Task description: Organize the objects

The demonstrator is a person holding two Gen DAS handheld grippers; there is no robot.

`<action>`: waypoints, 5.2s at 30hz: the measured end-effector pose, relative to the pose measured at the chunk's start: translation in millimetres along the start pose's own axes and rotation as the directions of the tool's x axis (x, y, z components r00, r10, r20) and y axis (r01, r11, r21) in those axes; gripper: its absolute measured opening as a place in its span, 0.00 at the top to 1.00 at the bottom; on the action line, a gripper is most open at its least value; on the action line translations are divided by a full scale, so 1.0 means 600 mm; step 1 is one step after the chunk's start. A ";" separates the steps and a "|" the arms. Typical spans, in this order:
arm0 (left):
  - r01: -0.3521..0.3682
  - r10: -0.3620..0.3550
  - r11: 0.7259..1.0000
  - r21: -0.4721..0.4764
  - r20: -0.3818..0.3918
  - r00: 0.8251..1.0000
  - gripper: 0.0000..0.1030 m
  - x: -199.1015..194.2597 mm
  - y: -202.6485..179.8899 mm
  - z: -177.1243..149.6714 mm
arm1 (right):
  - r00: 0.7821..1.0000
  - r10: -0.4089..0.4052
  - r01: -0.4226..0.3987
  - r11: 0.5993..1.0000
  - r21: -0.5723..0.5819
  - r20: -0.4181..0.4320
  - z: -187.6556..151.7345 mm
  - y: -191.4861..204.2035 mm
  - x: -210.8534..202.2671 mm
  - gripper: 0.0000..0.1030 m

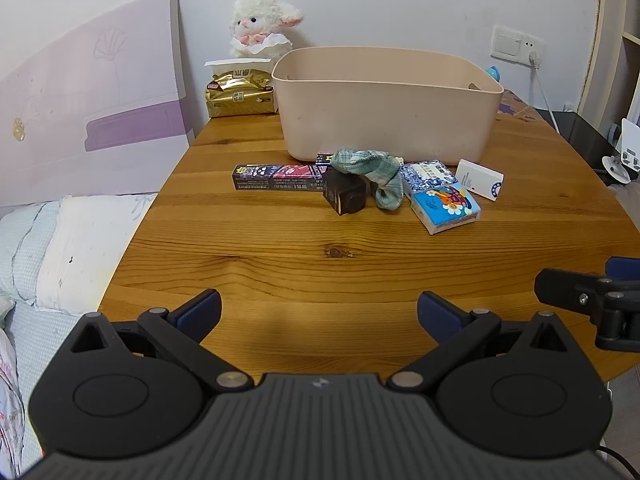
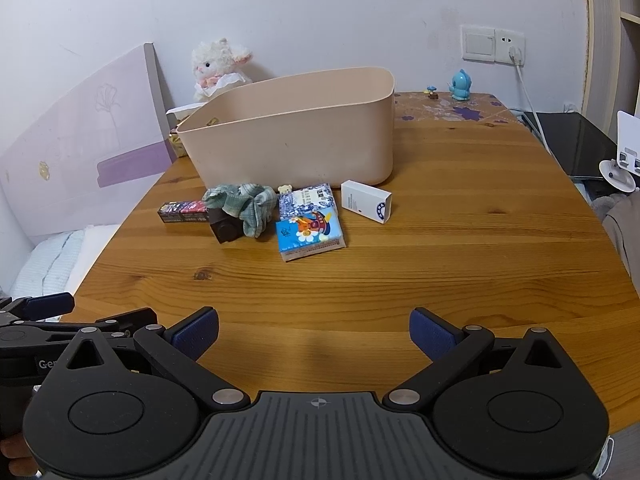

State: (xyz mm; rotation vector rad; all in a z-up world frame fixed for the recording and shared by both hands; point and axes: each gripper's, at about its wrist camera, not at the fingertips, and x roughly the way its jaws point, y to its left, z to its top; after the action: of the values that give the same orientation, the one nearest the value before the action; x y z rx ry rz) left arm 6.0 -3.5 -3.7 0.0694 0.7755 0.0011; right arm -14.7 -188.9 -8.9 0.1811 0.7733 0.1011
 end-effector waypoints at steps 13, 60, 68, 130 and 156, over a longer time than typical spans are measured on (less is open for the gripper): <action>0.002 -0.002 1.000 -0.002 0.009 1.000 0.00 0.000 0.001 0.001 | 1.000 -0.022 0.022 0.999 -0.026 0.014 0.008 0.003 -0.001 0.00; 0.064 -0.064 0.997 0.033 0.021 0.998 0.13 0.207 0.003 0.157 | 0.990 -0.109 0.079 0.952 -0.296 -0.089 0.145 -0.072 0.247 0.05; 0.083 -0.085 0.994 0.074 0.021 0.996 0.13 0.221 -0.015 0.166 | 0.991 -0.073 0.031 0.942 -0.334 -0.115 0.158 -0.071 0.281 0.18; 0.038 -0.051 0.991 0.128 0.106 0.993 0.91 0.294 -0.038 0.352 | 0.999 -0.036 0.030 0.979 -0.204 -0.026 0.366 -0.021 0.295 0.89; -0.008 -0.016 0.994 0.110 0.218 0.976 0.10 0.152 0.001 0.291 | 0.994 -0.034 0.055 0.975 -0.216 0.100 0.312 -0.010 0.167 0.00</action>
State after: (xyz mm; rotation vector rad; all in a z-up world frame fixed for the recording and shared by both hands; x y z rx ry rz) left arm 193.4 -11.5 56.5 0.1697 0.5549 -0.0527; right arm 188.0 -202.3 52.6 -0.0407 0.6648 0.1335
